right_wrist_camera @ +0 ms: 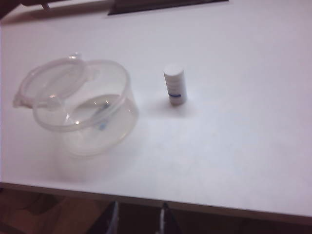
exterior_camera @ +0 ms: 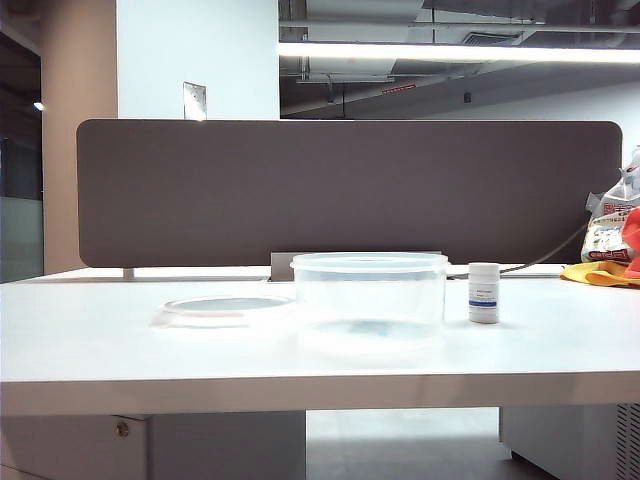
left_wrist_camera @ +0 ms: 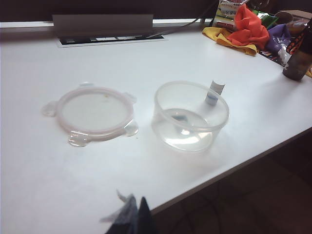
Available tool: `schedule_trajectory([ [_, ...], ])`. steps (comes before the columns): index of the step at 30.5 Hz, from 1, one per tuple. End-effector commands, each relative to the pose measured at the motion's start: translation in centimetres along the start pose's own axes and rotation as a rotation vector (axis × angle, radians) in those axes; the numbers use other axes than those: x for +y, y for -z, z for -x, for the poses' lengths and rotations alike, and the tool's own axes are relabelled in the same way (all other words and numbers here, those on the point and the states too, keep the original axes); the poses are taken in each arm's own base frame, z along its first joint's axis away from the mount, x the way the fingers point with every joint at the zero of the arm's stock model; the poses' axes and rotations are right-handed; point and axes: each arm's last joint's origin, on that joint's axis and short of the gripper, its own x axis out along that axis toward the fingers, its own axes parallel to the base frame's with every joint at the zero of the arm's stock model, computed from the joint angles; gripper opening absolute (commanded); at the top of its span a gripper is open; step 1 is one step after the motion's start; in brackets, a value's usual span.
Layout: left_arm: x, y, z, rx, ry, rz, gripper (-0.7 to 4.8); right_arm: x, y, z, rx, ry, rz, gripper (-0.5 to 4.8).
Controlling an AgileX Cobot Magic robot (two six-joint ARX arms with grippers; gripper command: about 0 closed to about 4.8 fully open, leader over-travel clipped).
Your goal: Remove the lid of the round box, pick up the small white medicine bottle inside, and place it on the table.
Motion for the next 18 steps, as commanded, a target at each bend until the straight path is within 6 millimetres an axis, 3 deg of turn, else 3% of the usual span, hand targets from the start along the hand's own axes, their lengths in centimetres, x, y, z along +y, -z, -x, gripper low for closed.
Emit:
schedule_trajectory([
  [1, 0.2, -0.1, 0.3, -0.027, -0.069, -0.135, -0.05, 0.1, -0.2, 0.3, -0.029, -0.007, 0.001, 1.13],
  [6, 1.4, 1.0, 0.2, -0.15, -0.211, -0.185, -0.05, 0.0, -0.2, 0.4, -0.037, -0.006, 0.001, 1.13],
  [10, 3.1, 3.5, -0.5, -0.28, -0.349, -0.138, -0.05, 0.1, -0.2, 0.4, -0.036, -0.008, 0.001, 1.13],
  [18, 5.7, 7.4, -3.2, -0.312, -0.388, -0.023, -0.05, 0.0, -0.2, 0.6, -0.051, -0.007, 0.001, 1.13],
])
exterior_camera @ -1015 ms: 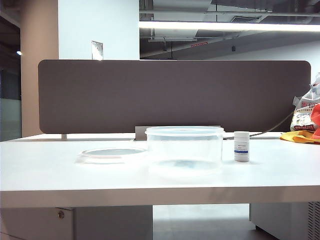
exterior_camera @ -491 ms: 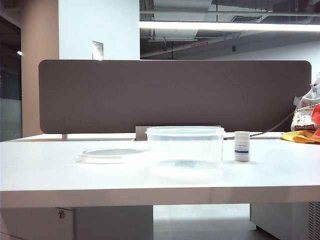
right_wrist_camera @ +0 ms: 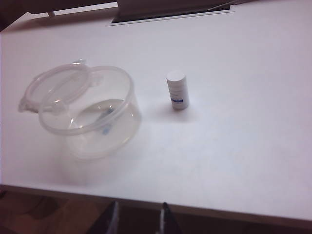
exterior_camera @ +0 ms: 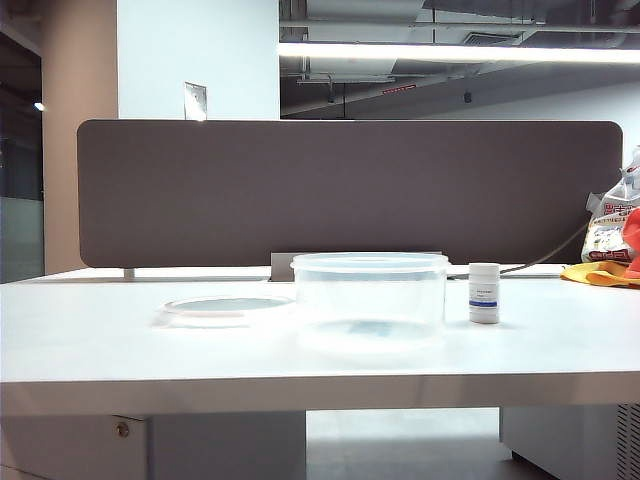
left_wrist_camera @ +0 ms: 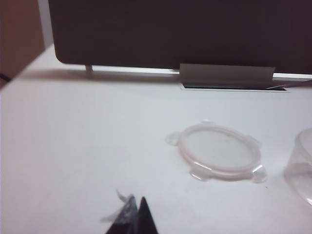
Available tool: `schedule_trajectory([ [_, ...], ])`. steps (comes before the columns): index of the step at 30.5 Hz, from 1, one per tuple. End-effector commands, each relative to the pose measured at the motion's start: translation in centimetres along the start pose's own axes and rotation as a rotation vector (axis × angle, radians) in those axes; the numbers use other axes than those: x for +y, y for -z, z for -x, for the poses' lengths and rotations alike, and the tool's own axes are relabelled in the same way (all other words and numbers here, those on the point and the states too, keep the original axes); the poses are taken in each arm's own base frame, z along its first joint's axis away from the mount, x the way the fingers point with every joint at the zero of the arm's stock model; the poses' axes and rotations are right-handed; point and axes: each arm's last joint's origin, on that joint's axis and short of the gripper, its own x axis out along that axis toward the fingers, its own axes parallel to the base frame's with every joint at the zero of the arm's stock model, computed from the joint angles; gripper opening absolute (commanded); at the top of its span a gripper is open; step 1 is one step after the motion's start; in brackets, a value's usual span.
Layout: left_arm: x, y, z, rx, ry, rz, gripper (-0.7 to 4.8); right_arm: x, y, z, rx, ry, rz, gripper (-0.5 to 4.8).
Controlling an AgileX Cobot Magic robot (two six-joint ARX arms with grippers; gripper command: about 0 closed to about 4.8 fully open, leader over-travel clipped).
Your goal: Remove the lid of the round box, pick up the small white medicine bottle inside, and place it on the table.
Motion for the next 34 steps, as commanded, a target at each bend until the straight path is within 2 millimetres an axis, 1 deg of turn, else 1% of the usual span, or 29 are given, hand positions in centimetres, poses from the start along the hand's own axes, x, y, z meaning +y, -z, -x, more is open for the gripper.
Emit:
schedule_trajectory([
  [1, 0.1, 0.8, -0.4, -0.039, 0.021, 0.016, -0.05, 0.1, -0.3, 0.2, -0.03, -0.003, 0.001, 1.13],
  [8, 0.0, 2.4, -1.1, -0.06, 0.055, 0.009, -0.05, 0.1, -0.3, 0.3, -0.035, -0.006, 0.001, 1.13],
  [14, 0.2, 2.4, -1.1, -0.069, -0.051, 0.009, -0.05, 0.1, -0.3, 0.3, -0.035, -0.006, 0.001, 1.13],
  [31, 0.2, 2.4, -1.1, -0.07, -0.053, 0.015, -0.05, 0.1, -0.3, 0.3, -0.036, -0.006, 0.002, 1.13],
  [33, 0.2, 2.4, -1.1, -0.07, -0.053, 0.015, -0.05, 0.0, -0.3, 0.3, -0.037, -0.001, 0.026, 1.13],
  [34, 0.2, 2.4, -1.1, -0.069, -0.054, 0.015, -0.05, 0.0, -0.3, 0.3, -0.049, 0.021, 0.086, 1.13],
])
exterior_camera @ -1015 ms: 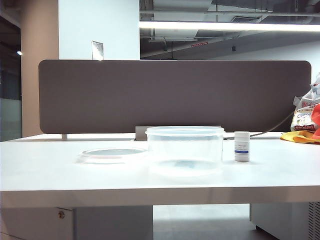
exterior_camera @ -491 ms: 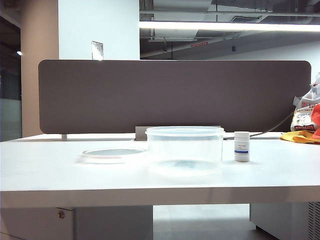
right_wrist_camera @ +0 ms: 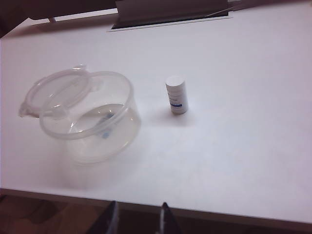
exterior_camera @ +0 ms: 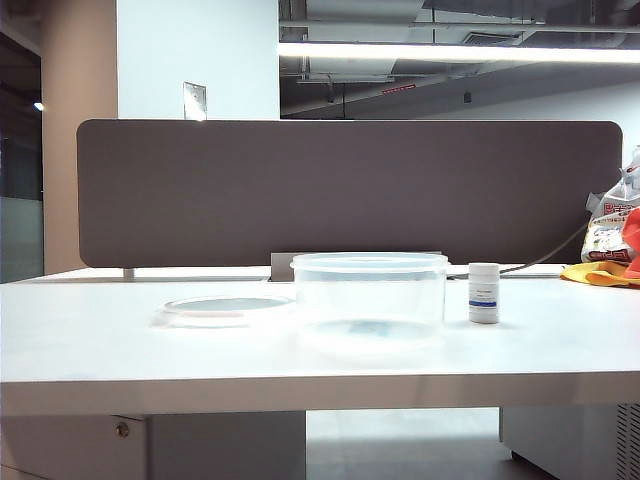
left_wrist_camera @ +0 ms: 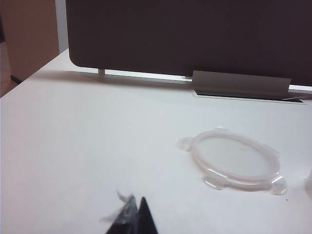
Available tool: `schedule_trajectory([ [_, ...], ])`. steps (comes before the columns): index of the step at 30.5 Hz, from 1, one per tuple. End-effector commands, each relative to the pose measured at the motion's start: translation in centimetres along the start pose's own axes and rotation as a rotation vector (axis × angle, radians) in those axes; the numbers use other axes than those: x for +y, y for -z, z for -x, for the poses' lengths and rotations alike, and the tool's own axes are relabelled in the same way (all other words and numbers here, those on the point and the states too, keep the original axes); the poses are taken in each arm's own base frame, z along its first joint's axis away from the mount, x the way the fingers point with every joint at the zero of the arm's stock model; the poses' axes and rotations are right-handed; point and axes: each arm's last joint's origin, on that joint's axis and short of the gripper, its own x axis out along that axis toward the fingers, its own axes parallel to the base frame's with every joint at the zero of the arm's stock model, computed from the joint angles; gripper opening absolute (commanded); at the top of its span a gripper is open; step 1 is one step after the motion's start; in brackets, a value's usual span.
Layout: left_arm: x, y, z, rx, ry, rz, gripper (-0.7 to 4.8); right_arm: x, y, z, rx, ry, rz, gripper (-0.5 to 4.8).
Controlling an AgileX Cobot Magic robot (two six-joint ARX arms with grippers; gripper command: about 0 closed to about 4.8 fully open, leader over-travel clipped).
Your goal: Remove the lid of the round box, pick up the small white medicine bottle inside, and place it on the table.
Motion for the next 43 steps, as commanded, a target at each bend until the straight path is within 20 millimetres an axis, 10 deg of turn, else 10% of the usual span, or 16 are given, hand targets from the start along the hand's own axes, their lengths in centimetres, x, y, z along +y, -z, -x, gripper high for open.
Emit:
schedule_trajectory([
  [1, 0.0, -0.1, 0.0, -0.013, 0.0, 0.001, -0.05, 0.0, -0.3, 0.1, -0.039, 0.035, 0.104, 1.13],
  [23, 0.0, -0.1, 0.0, -0.013, 0.0, 0.001, -0.05, -4.6, 3.2, -2.0, -0.36, 0.418, 0.036, 1.13],
  [43, 0.0, -0.1, 0.0, -0.013, -0.001, 0.001, -0.05, -4.9, 5.7, -3.1, -0.292, 0.321, 0.139, 1.13],
])
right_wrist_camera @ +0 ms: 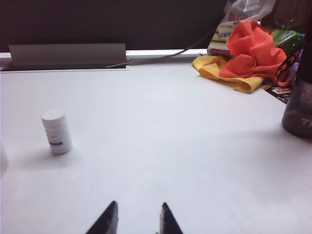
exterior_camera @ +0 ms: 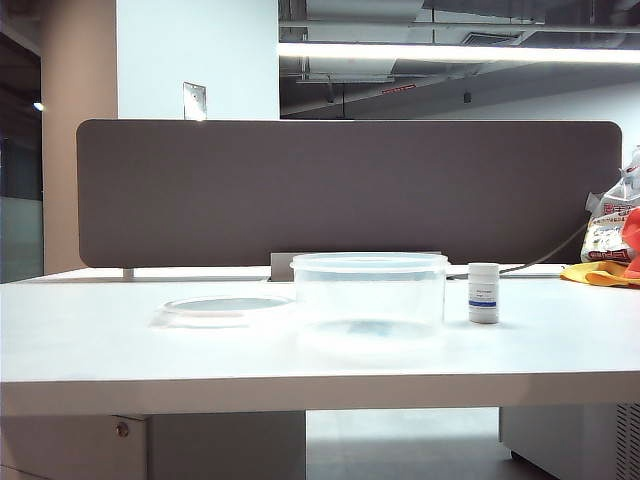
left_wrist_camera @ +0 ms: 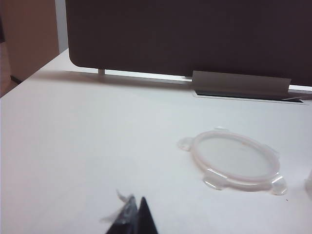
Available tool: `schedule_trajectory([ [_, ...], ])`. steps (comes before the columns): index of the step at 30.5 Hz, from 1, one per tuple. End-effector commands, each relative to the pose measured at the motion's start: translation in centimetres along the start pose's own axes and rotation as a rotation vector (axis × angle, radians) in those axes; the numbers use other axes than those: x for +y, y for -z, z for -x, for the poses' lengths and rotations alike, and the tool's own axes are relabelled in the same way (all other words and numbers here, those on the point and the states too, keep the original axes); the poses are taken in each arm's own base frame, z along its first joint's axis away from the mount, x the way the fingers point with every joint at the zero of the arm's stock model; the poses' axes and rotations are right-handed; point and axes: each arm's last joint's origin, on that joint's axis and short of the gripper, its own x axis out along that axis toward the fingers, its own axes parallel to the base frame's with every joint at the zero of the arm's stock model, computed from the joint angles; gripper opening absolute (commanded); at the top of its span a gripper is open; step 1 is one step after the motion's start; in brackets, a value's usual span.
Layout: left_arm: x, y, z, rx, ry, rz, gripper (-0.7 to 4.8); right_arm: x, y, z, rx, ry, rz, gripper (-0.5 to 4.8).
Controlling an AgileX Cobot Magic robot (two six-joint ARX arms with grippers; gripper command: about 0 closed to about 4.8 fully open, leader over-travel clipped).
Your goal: Remove the lid of the round box, pick up the small white medicine bottle inside, and place it on the table.
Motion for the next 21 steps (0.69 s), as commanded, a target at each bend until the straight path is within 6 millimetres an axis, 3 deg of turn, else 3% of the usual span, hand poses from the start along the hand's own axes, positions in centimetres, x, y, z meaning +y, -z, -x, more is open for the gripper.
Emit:
schedule_trajectory([
  [1, 0.0, -0.1, 0.0, -0.013, 0.0, 0.001, -0.05, 0.0, 0.1, -0.1, -0.008, -0.013, 0.0, 1.13],
  [21, 0.0, -0.1, 0.0, -0.013, 0.0, 0.001, -0.05, 0.2, 1.3, -0.3, 0.039, -0.048, 0.061, 1.13],
])
